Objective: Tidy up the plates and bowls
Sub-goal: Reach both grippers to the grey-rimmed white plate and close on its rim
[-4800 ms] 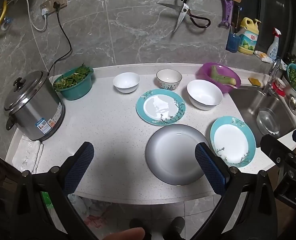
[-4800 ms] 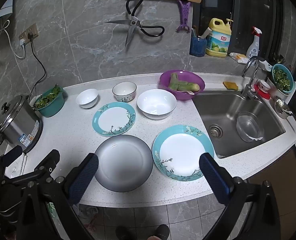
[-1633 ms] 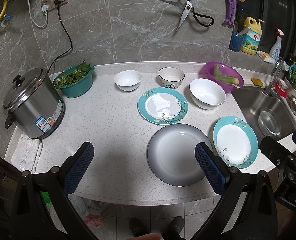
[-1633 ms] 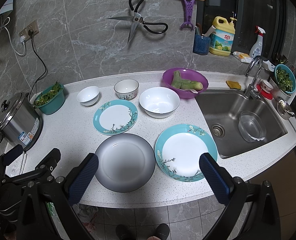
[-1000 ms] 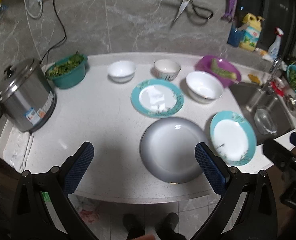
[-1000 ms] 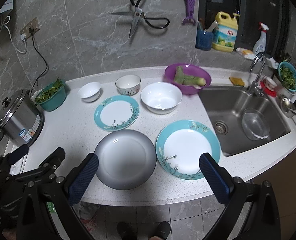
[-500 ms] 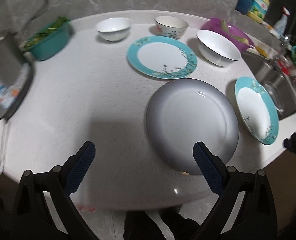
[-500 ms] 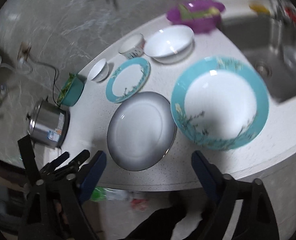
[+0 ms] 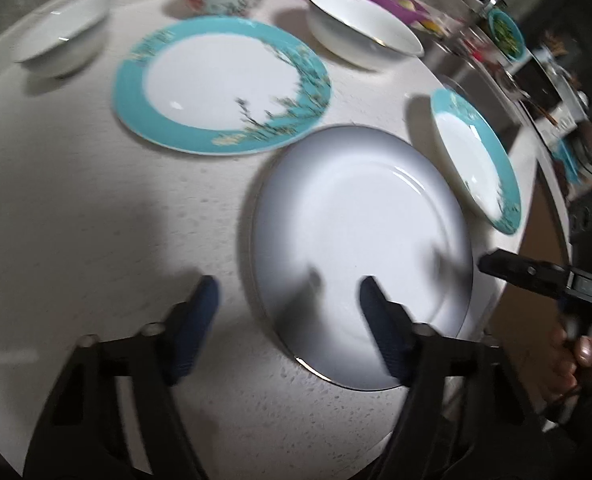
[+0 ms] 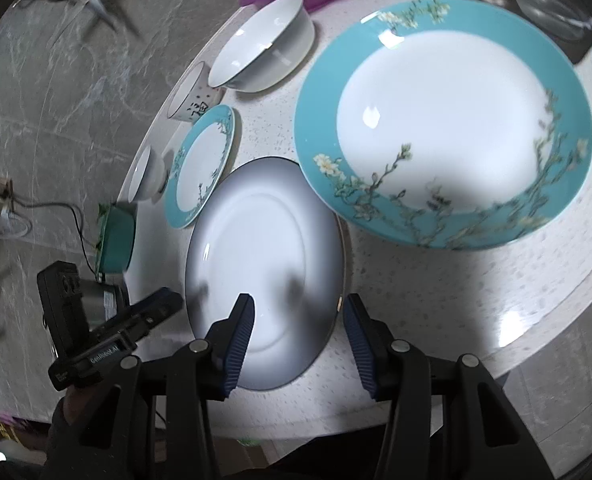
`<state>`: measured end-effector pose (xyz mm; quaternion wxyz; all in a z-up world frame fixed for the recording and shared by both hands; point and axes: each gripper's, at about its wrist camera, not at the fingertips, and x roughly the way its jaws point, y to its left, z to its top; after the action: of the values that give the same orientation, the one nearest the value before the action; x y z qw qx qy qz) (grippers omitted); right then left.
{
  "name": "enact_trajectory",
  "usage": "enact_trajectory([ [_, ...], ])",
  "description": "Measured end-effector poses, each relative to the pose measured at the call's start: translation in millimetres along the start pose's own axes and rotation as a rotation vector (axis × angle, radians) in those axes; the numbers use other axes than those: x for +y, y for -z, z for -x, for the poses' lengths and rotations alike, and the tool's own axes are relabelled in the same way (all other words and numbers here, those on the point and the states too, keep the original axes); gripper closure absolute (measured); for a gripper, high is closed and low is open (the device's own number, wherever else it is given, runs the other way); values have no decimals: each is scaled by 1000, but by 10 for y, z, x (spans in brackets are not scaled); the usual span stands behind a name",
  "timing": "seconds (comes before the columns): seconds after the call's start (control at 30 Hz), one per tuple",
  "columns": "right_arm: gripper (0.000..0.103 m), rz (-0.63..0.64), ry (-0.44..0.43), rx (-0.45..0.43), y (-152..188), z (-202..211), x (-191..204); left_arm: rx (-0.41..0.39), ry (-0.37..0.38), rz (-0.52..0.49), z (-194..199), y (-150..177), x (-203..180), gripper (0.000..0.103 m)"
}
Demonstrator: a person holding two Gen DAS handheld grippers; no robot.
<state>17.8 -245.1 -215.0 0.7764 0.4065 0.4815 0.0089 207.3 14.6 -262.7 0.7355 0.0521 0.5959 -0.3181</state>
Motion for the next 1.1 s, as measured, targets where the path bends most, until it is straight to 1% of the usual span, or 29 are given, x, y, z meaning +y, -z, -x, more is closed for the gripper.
enact_trajectory([
  [0.03, 52, -8, 3, -9, 6, -18, -28, 18, 17, -7, -68, -47, 29, 49],
  [0.07, 53, -18, -5, -12, 9, -39, -60, 27, 25, -11, -101, -70, 32, 52],
  [0.13, 54, -21, -14, -14, -3, -79, -121, 25, 37, -15, -141, -145, 64, 53],
  [0.17, 59, -20, -23, -10, -20, -106, -141, 24, 39, -18, -161, -193, 73, 53],
  [0.2, 60, -15, -47, -12, -45, -114, -170, 23, 33, -20, -182, -242, 44, 53],
  [0.27, 60, 2, -63, -8, -95, -132, -175, 24, 12, -7, -202, -309, 25, 53],
  [0.33, 60, 6, -88, 3, -149, -146, -200, 28, 7, 5, -193, -333, 19, 53],
  [0.47, 62, -4, -140, 10, -201, -164, -281, 32, -37, -31, -223, -383, -48, 53],
  [0.6, 62, 26, -129, 13, -204, -185, -237, 52, -67, -73, -242, -390, -114, 53],
  [0.7, 66, 26, -112, 24, -209, -194, -233, 79, -93, -100, -263, -378, -165, 53],
  [0.83, 67, 59, -70, 34, -224, -223, -155, 92, -74, -94, -260, -387, -156, 53],
  [0.9, 67, 50, -72, 35, -226, -223, -147, 103, -53, -71, -252, -399, -120, 53],
  [0.97, 67, 43, -76, 26, -221, -231, -116, 105, -44, -80, -239, -391, -104, 54],
  [1.0, 67, 49, -74, 19, -211, -232, -111, 103, -42, -91, -236, -383, -111, 56],
  [1.03, 67, 58, -69, 16, -199, -231, -116, 101, -41, -99, -230, -378, -113, 63],
  [1.1, 71, 72, -47, 23, -207, -242, -95, 99, -60, -100, -211, -378, -72, 72],
])
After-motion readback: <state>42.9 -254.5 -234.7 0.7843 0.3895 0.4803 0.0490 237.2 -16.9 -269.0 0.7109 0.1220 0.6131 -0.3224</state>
